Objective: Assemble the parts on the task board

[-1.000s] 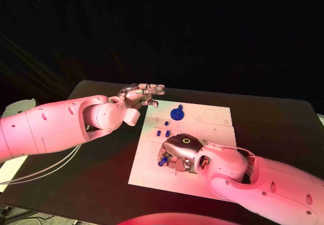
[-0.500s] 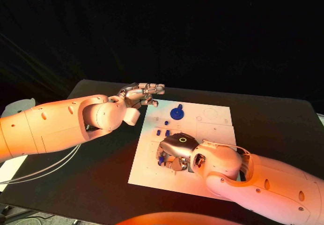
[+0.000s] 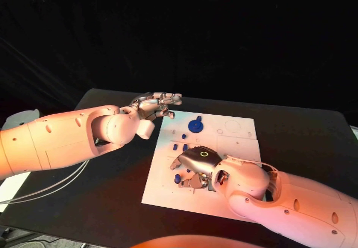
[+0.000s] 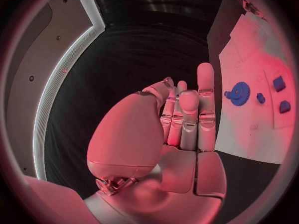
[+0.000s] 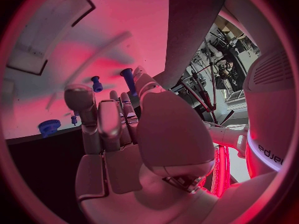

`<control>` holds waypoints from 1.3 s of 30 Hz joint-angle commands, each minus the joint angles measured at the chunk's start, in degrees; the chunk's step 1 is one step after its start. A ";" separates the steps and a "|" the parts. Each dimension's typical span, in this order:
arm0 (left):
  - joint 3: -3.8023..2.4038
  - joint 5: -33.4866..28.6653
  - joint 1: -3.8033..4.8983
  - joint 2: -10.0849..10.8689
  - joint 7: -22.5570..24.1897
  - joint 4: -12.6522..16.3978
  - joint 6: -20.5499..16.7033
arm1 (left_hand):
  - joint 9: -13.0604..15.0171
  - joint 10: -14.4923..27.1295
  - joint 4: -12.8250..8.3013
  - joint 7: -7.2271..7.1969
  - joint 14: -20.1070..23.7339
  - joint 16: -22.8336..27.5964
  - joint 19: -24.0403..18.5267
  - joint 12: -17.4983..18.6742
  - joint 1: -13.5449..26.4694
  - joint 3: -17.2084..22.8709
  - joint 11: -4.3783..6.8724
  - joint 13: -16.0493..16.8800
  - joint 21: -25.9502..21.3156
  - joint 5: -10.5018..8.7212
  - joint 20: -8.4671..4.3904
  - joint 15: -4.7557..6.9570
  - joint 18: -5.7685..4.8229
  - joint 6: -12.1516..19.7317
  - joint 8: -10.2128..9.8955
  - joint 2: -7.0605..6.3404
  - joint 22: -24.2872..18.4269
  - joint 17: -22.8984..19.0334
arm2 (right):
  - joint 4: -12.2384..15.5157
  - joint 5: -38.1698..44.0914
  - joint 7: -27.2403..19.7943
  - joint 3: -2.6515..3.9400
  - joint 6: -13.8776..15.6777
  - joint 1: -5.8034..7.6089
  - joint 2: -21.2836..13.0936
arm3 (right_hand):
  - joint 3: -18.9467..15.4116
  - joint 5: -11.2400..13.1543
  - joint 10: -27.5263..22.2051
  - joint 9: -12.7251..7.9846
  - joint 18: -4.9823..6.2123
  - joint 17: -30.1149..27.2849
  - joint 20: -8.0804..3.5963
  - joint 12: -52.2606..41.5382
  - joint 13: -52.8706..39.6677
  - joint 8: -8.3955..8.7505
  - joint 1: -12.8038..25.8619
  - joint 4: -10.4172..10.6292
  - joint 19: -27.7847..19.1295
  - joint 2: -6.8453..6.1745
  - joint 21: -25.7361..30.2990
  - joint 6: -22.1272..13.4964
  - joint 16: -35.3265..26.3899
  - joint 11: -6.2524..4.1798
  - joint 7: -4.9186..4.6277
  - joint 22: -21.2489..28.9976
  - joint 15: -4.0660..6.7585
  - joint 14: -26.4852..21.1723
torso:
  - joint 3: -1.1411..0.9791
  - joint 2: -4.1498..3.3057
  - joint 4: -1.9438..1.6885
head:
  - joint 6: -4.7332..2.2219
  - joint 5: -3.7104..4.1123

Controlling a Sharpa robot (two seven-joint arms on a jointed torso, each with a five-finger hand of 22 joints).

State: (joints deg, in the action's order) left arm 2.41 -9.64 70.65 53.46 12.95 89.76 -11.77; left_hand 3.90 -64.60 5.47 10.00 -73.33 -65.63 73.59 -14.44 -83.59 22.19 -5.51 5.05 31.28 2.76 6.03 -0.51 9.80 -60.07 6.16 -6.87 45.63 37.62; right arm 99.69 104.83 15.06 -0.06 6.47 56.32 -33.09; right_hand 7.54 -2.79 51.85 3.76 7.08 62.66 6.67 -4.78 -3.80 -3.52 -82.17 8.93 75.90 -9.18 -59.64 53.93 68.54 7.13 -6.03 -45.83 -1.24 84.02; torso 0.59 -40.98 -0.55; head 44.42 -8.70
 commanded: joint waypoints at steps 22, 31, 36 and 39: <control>0.36 0.13 -0.14 1.03 0.11 0.01 0.92 | -0.04 0.50 0.04 0.01 0.62 0.29 -0.23 -0.35 0.54 0.39 -0.02 0.08 -0.44 0.32 0.05 -0.06 0.55 0.54 -0.03 0.01 -0.08 -0.21 | 14.44 -29.43 6.11 1.34 11.57 5.52 -29.29 | -5.61 -5.22 28.65 1.00 -1.78 10.68 -3.80 -15.61 -7.00 -2.60 1.93 4.56 6.77 2.34 -12.28 7.12 9.51 -5.82 -0.31 -16.44 4.30 3.68 | 0.34 1.31 2.35 | -2.06 5.29; 0.41 0.13 -0.66 0.59 0.09 -0.45 1.23 | -0.04 0.54 0.05 0.02 0.63 0.28 -0.24 -0.40 0.63 0.38 -0.03 0.09 -0.45 0.31 0.06 -0.07 0.55 0.55 -0.02 -0.02 -0.09 -0.24 | 16.29 -27.12 14.29 0.24 12.14 1.50 -33.59 | -13.63 -13.38 29.56 2.00 -3.12 19.24 -4.72 -54.51 -52.12 -6.25 7.29 7.35 8.22 3.67 -18.04 7.41 16.20 -6.95 0.63 -24.27 5.09 4.61 | 0.50 1.94 3.90 | -1.86 6.57; 0.42 0.13 -0.92 0.42 0.06 -0.57 1.38 | -0.03 0.55 0.05 0.03 0.65 0.27 -0.24 -0.44 0.69 0.37 -0.04 0.09 -0.47 0.31 0.07 -0.08 0.55 0.55 0.00 -0.03 -0.10 -0.25 | 16.06 -23.26 16.91 0.13 12.96 0.44 -33.15 | -15.81 -14.71 29.07 2.55 -3.28 20.69 -4.64 -58.33 -57.56 -7.31 8.23 7.56 8.37 4.11 -18.96 6.77 17.24 -6.71 0.73 -25.57 4.90 4.79 | 0.52 2.00 4.03 | -1.58 6.79; 0.42 0.13 -0.97 0.39 0.06 -0.61 1.39 | -0.03 0.55 0.05 0.03 0.65 0.27 -0.24 -0.44 0.69 0.37 -0.04 0.09 -0.47 0.31 0.07 -0.08 0.55 0.55 0.00 -0.03 -0.10 -0.25 | 15.83 -21.88 17.46 0.10 12.88 0.21 -32.73 | -16.41 -14.69 29.49 2.76 -3.38 21.41 -4.57 -60.62 -60.41 -7.67 8.21 7.55 8.48 4.23 -19.35 6.47 17.72 -6.61 0.72 -26.15 4.89 4.90 | 0.61 1.99 3.88 | -1.50 6.94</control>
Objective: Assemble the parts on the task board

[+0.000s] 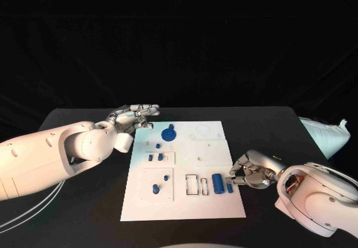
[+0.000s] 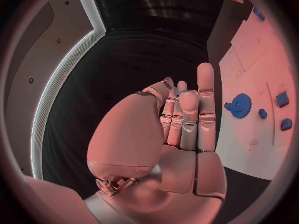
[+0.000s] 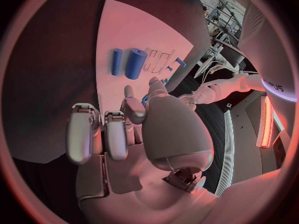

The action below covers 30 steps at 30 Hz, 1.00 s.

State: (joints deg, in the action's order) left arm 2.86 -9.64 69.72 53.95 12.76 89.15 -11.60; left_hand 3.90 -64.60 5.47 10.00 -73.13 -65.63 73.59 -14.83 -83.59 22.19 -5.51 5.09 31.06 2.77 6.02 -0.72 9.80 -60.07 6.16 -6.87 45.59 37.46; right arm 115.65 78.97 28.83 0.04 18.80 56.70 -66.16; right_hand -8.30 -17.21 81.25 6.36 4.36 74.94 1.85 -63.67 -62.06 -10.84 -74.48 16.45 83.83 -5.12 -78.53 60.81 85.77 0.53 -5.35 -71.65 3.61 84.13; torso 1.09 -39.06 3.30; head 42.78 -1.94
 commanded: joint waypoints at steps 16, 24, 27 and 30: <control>-0.03 0.13 -0.09 0.14 0.20 0.15 1.23 | -0.03 0.55 0.05 0.03 0.45 0.27 -0.24 -0.05 0.69 0.38 -0.04 0.06 -0.24 0.31 0.07 0.12 0.55 0.55 0.00 -0.03 -0.05 -0.10 | -2.74 7.00 4.32 -0.06 -1.55 -1.95 4.83 | -1.97 0.01 1.46 1.07 -0.84 10.33 0.44 -7.87 -9.73 -1.71 0.02 0.01 0.67 1.04 -1.24 -1.24 1.31 0.08 -0.04 -1.47 -0.09 4.97 | 0.15 -0.09 0.16 | 0.71 -0.33; -0.03 0.13 -0.09 0.22 0.20 0.21 1.23 | -0.03 0.55 0.05 0.03 0.45 0.27 -0.24 -0.05 0.69 0.38 -0.04 0.06 -0.24 0.31 0.07 0.12 0.55 0.55 0.00 -0.03 -0.05 -0.10 | -3.89 7.39 4.38 -0.06 -3.24 -2.64 6.60 | -2.25 0.19 1.78 1.26 -0.90 10.60 0.47 -8.97 -11.02 -1.98 0.02 0.02 0.74 1.16 -1.46 -1.37 1.48 0.10 -0.05 -1.80 -0.12 5.01 | 0.17 -0.11 0.21 | 0.79 -0.67; -0.03 0.13 -0.09 0.26 0.19 0.25 1.24 | -0.03 0.55 0.05 0.03 0.45 0.27 -0.24 -0.05 0.69 0.38 -0.04 0.06 -0.24 0.31 0.07 0.12 0.55 0.55 0.00 -0.03 -0.05 -0.10 | -4.49 7.47 4.41 -0.06 -3.59 -2.78 7.17 | -2.28 0.22 1.80 1.31 -0.92 10.65 0.47 -9.05 -11.14 -2.04 0.01 0.02 0.76 1.21 -1.52 -1.37 1.52 0.10 -0.04 -1.90 -0.12 5.02 | 0.17 -0.14 0.17 | 0.79 -0.82; -0.03 0.13 -0.09 0.27 0.19 0.29 1.26 | -0.03 0.55 0.05 0.03 0.45 0.27 -0.24 -0.05 0.69 0.38 -0.04 0.06 -0.24 0.31 0.07 0.12 0.55 0.55 0.00 -0.03 -0.05 -0.10 | -5.17 7.53 4.43 -0.05 -3.73 -2.95 7.85 | -2.29 0.23 1.79 1.32 -0.91 10.66 0.47 -9.04 -11.14 -2.06 0.01 0.02 0.75 1.22 -1.51 -1.37 1.52 0.09 -0.04 -1.89 -0.12 5.02 | 0.18 -0.13 0.17 | 0.81 -0.89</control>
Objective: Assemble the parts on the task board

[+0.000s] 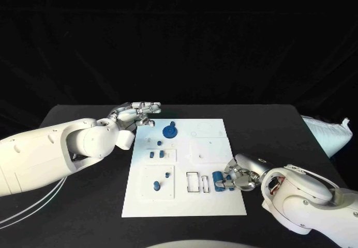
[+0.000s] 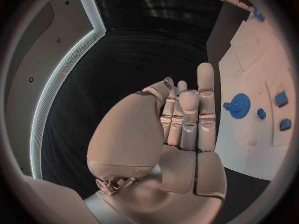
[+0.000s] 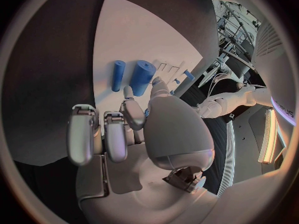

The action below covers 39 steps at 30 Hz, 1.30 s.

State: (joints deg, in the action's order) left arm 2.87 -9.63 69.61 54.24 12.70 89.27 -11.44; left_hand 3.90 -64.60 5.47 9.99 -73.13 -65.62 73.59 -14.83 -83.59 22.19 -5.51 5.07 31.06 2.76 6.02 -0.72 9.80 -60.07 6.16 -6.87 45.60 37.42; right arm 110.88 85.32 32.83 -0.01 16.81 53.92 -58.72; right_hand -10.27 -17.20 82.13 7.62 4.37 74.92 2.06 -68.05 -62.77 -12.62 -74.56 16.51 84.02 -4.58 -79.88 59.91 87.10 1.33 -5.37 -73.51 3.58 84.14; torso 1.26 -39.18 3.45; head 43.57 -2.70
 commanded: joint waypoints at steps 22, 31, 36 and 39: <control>-0.05 0.12 0.02 0.30 0.04 0.51 1.22 | -0.03 0.63 0.03 0.03 0.50 0.26 -0.25 -0.20 0.87 0.38 -0.05 0.10 -0.29 0.31 0.09 0.10 0.55 0.57 0.04 -0.06 -0.08 -0.17 | -4.32 -0.17 0.92 0.00 -2.50 -1.78 3.99 | 0.27 -0.90 0.90 1.63 -0.96 11.01 0.08 -5.26 -11.96 -2.25 -2.59 -1.09 0.55 3.67 -0.48 0.90 0.41 -1.14 0.50 -0.50 0.22 5.05 | 0.03 -0.02 0.03 | 0.09 -0.74; -0.05 0.12 0.02 0.34 0.04 0.54 1.24 | -0.03 0.63 0.03 0.03 0.50 0.26 -0.25 -0.20 0.87 0.38 -0.05 0.10 -0.29 0.31 0.09 0.10 0.55 0.57 0.04 -0.06 -0.08 -0.17 | -3.10 -2.36 1.27 0.02 2.53 -1.82 3.61 | 2.36 -2.22 1.73 3.26 -1.13 11.67 -0.54 -6.70 -13.83 -3.66 -6.46 -3.28 0.86 6.12 -1.06 2.24 0.82 -1.98 1.44 -1.39 0.92 5.18 | -0.05 -0.05 0.08 | 0.11 -0.86; -0.05 0.12 0.02 0.34 0.06 0.52 1.25 | -0.03 0.63 0.03 0.03 0.50 0.26 -0.25 -0.20 0.87 0.38 -0.05 0.10 -0.29 0.31 0.09 0.10 0.55 0.57 0.04 -0.06 -0.08 -0.17 | -1.05 -5.36 1.20 0.31 6.09 -1.79 3.02 | 2.36 -4.13 1.92 3.82 -1.18 11.93 -0.71 -6.87 -14.23 -3.84 -6.05 -3.06 0.95 6.11 -1.20 2.21 0.99 -2.10 1.55 -1.60 1.05 5.23 | -0.02 -0.07 0.08 | 0.10 -0.88; -0.05 0.12 0.02 0.30 0.08 0.52 1.27 | -0.03 0.63 0.03 0.03 0.50 0.26 -0.25 -0.20 0.87 0.38 -0.05 0.10 -0.29 0.31 0.09 0.10 0.55 0.57 0.04 -0.06 -0.08 -0.17 | 0.42 -7.71 1.14 0.66 8.46 -1.62 2.70 | 2.20 -4.60 2.05 4.02 -1.22 12.07 -0.74 -7.06 -14.49 -3.87 -5.59 -2.78 1.02 6.01 -1.32 2.15 1.07 -2.10 1.54 -1.79 1.05 5.26 | 0.02 -0.09 0.04 | 0.06 -0.77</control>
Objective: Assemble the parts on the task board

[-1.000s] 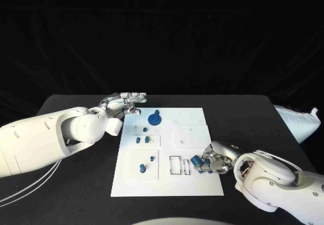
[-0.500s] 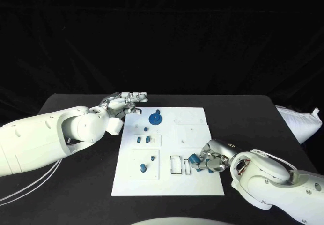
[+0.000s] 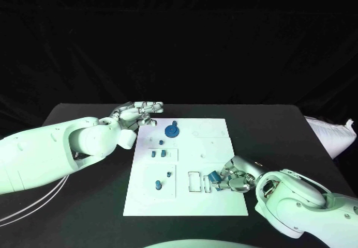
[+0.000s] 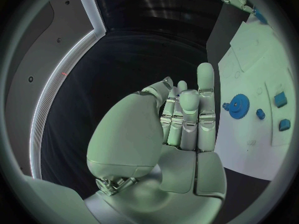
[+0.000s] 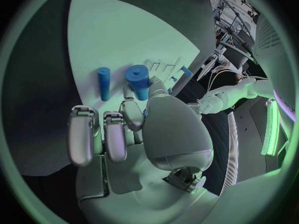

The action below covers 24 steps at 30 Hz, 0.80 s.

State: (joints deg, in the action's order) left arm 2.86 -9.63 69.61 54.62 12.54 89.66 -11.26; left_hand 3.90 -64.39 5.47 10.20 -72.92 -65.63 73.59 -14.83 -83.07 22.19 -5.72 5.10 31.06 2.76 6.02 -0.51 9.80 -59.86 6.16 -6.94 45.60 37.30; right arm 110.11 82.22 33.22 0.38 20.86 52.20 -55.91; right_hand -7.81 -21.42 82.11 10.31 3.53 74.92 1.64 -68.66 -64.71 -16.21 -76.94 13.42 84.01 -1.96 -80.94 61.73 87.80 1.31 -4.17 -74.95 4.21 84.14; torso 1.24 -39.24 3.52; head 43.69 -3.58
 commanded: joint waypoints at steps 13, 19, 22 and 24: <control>-0.04 0.12 0.02 -0.16 0.25 0.36 1.10 | -0.02 0.50 -0.02 -0.18 0.33 0.24 -0.26 -0.28 0.40 0.41 0.16 0.07 -0.31 0.31 0.10 -0.11 0.55 0.40 0.05 -0.01 -0.10 -0.10 | 1.44 -9.35 0.60 0.58 2.41 0.44 2.39 | -0.53 -1.08 2.11 1.72 -0.37 12.07 -0.33 -6.30 -12.62 -0.27 -2.21 1.03 1.03 3.41 -0.24 0.12 0.38 -2.04 0.31 -0.32 0.41 5.26 | 0.05 -0.11 -0.13 | -0.05 -0.21; -0.04 0.12 0.02 -0.21 0.24 0.45 1.14 | -0.02 0.50 -0.02 -0.18 0.33 0.24 -0.26 -0.28 0.40 0.41 0.16 0.07 -0.31 0.31 0.10 -0.11 0.55 0.40 0.05 -0.01 -0.10 -0.10 | 0.74 -10.45 0.76 0.51 1.72 0.38 4.62 | -0.67 -1.29 2.17 1.97 -0.39 12.14 -0.32 -6.35 -12.77 -0.33 -1.62 1.48 1.05 3.49 -0.30 0.11 0.42 -2.03 0.30 -0.41 0.40 5.27 | 0.05 -0.08 -0.12 | 0.03 -0.41; -0.04 0.12 0.02 -0.22 0.23 0.49 1.13 | -0.02 0.50 -0.02 -0.18 0.33 0.24 -0.26 -0.28 0.40 0.41 0.16 0.07 -0.31 0.31 0.10 -0.11 0.55 0.40 0.05 -0.01 -0.10 -0.10 | 0.33 -10.61 0.92 0.50 0.89 0.37 5.18 | -0.84 -1.23 2.20 2.14 -0.38 12.14 -0.32 -6.32 -12.82 -0.39 -1.13 1.80 1.04 3.46 -0.28 0.13 0.42 -2.02 0.30 -0.38 0.39 5.27 | 0.11 -0.06 -0.08 | 0.13 -0.57; -0.04 0.12 0.02 -0.21 0.22 0.54 1.12 | -0.02 0.50 -0.02 -0.18 0.33 0.24 -0.26 -0.28 0.40 0.41 0.16 0.07 -0.31 0.31 0.10 -0.11 0.55 0.40 0.05 -0.01 -0.10 -0.10 | -0.07 -10.68 1.02 0.49 0.34 0.37 5.53 | -0.95 -1.17 2.21 2.27 -0.38 12.14 -0.31 -6.29 -12.85 -0.43 -0.75 2.07 1.05 3.50 -0.29 0.14 0.42 -2.02 0.30 -0.40 0.39 5.27 | 0.13 -0.07 -0.10 | 0.12 -0.62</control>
State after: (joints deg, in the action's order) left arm 2.86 -9.63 69.61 54.51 12.52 90.00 -11.21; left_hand 3.90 -64.19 5.47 10.20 -72.92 -65.63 73.59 -14.83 -83.07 22.19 -5.51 5.09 31.06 2.76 6.03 -0.52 9.80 -59.86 6.16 -6.94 45.55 37.25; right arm 110.20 72.53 33.82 0.88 23.20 52.62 -50.49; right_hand -8.85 -22.32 82.01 10.38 3.49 74.93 1.64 -68.66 -64.72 -16.49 -75.78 15.27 84.01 -0.80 -80.94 61.73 87.99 1.21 -4.17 -74.93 4.17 84.14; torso 1.31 -39.33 3.42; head 43.77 -4.10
